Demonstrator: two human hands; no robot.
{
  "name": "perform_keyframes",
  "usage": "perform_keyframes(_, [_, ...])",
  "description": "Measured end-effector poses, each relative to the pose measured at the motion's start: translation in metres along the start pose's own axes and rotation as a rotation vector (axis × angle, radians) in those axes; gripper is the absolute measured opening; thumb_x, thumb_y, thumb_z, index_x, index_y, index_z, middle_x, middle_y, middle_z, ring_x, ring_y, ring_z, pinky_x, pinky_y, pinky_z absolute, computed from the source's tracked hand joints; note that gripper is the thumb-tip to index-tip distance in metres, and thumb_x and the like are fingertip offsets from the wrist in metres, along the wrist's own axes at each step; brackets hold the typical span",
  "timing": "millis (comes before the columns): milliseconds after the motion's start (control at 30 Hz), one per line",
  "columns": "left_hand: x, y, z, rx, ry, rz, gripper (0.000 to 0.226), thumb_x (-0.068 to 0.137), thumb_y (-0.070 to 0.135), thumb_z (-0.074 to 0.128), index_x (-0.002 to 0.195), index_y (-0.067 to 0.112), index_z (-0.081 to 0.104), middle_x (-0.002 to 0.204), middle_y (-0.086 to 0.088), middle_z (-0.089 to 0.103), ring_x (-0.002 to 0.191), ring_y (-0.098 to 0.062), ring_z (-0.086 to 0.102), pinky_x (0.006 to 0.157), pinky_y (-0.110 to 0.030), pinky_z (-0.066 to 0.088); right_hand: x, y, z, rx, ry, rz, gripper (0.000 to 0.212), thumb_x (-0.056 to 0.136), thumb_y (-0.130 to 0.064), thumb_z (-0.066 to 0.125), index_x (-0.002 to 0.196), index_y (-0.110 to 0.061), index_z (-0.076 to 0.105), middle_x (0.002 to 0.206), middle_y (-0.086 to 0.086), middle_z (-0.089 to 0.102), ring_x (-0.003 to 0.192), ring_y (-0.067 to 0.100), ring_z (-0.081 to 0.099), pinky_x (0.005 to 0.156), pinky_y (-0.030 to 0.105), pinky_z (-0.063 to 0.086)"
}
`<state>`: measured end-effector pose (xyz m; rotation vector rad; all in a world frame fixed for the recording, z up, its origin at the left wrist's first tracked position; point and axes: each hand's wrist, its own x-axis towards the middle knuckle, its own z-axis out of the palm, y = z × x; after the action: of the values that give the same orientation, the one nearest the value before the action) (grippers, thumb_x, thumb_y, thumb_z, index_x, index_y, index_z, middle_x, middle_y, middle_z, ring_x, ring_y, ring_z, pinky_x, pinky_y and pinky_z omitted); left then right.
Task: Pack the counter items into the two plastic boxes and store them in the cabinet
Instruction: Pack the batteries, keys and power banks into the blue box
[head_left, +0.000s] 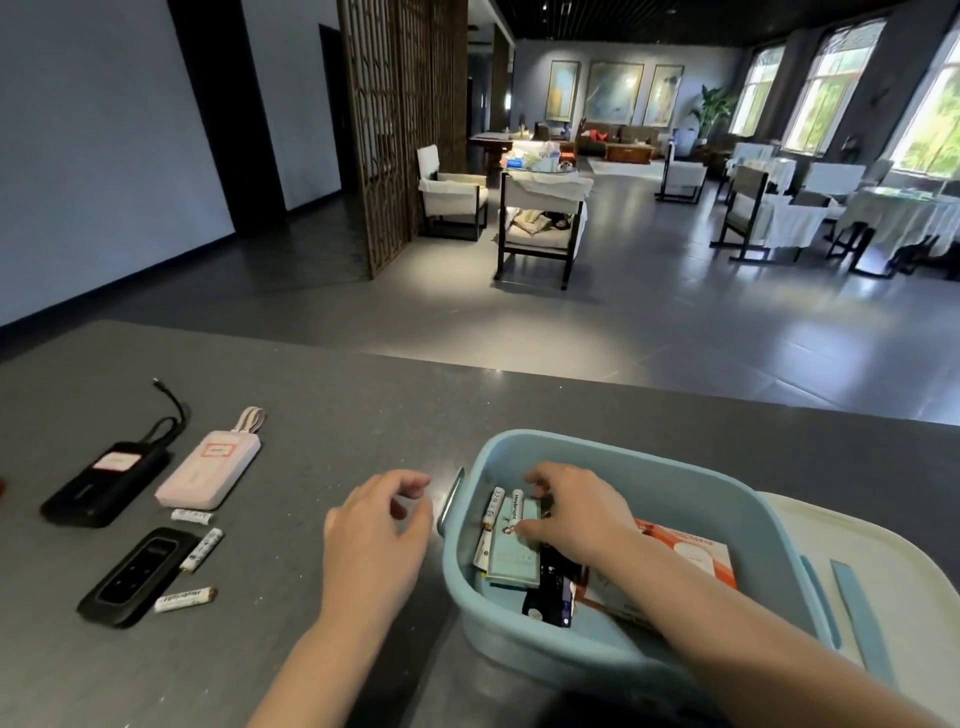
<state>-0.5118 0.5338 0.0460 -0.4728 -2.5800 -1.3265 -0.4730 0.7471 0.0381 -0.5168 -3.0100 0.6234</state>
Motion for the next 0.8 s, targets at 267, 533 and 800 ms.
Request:
perform_keyframes(267, [-0.028,-0.035,-0.03,0.041,-0.031,-0.079,0.023,0.077,0.018,0.07,0.084,0.038,0.06,0.082,0.018,0.064,0.076,-0.009,0.059,0.083,-0.039,0.046,-0.039,-0.033,-0.012,0.137,0.116,-0.042,0.043,0.076,-0.029,0.071,0.116,-0.036,0.059,0.093,-0.022,0.059,0.089,0.004,0.059,0.082,0.028,0.049])
perform_keyframes(533, [-0.035,-0.109,-0.092,0.186,0.03,-0.288,0.016,0.079,0.023,0.066,0.089,0.035,0.063,0.087,0.014,0.065,0.074,-0.007,0.057,0.083,-0.032,0.045,-0.069,-0.153,0.031,0.321,0.081,-0.474,0.037,0.074,-0.022,0.068,0.108,-0.035,0.062,0.09,-0.025,0.059,0.083,0.002,0.056,0.079,0.019,0.045])
perform_keyframes(800, [-0.042,-0.177,-0.13,0.306,0.029,-0.461,0.033,0.075,0.041,0.068,0.106,0.033,0.06,0.105,0.012,0.062,0.104,-0.011,0.06,0.09,-0.032,0.041,-0.039,-0.211,0.112,0.291,-0.099,-0.396,0.036,0.074,-0.021,0.063,0.108,-0.034,0.063,0.088,-0.02,0.057,0.075,0.001,0.056,0.077,0.024,0.05])
